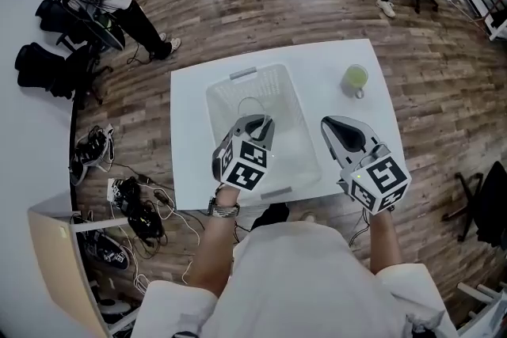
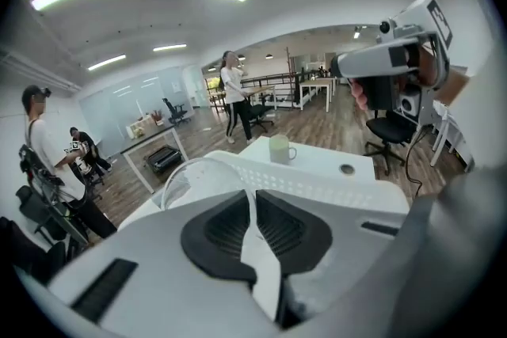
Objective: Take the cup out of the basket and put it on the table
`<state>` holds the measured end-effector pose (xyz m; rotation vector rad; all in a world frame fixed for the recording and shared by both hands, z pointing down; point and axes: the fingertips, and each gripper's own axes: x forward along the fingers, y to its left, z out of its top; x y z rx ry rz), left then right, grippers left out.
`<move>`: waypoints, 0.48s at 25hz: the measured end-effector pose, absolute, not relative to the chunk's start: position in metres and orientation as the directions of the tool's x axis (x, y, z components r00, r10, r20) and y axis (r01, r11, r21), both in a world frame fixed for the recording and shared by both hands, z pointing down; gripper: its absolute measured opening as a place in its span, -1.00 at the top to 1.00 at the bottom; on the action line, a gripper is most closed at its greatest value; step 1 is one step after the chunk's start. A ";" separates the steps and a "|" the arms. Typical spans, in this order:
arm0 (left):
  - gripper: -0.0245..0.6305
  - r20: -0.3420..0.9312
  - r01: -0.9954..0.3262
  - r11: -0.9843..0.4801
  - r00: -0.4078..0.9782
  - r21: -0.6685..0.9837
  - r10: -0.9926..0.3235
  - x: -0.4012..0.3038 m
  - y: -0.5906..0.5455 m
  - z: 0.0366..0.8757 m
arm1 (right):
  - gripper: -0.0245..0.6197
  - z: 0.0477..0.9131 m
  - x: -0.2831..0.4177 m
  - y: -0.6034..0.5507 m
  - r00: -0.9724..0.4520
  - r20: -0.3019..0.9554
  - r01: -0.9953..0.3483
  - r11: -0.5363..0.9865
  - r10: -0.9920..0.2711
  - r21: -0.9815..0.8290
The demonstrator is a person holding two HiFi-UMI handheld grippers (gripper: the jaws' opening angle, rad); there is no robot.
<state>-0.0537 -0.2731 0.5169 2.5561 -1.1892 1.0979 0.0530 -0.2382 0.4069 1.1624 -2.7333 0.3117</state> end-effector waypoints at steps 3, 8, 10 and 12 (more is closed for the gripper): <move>0.84 0.583 -0.732 -0.651 0.445 -0.201 -0.680 -0.054 -0.265 0.488 | 0.87 0.399 0.053 -0.232 -0.688 0.220 -0.723 0.681 -0.692 -0.119; 0.84 0.461 -0.771 -0.603 0.468 -0.205 -0.754 -0.057 -0.249 0.448 | 0.87 0.384 0.050 -0.219 -0.688 0.202 -0.723 0.684 -0.697 -0.100; 0.84 0.410 -0.787 -0.585 0.477 -0.196 -0.778 -0.059 -0.244 0.432 | 0.87 0.379 0.049 -0.216 -0.688 0.197 -0.722 0.686 -0.698 -0.093; 0.84 0.358 -0.801 -0.568 0.483 -0.187 -0.799 -0.061 -0.238 0.419 | 0.87 0.374 0.049 -0.212 -0.692 0.189 -0.718 0.690 -0.696 -0.088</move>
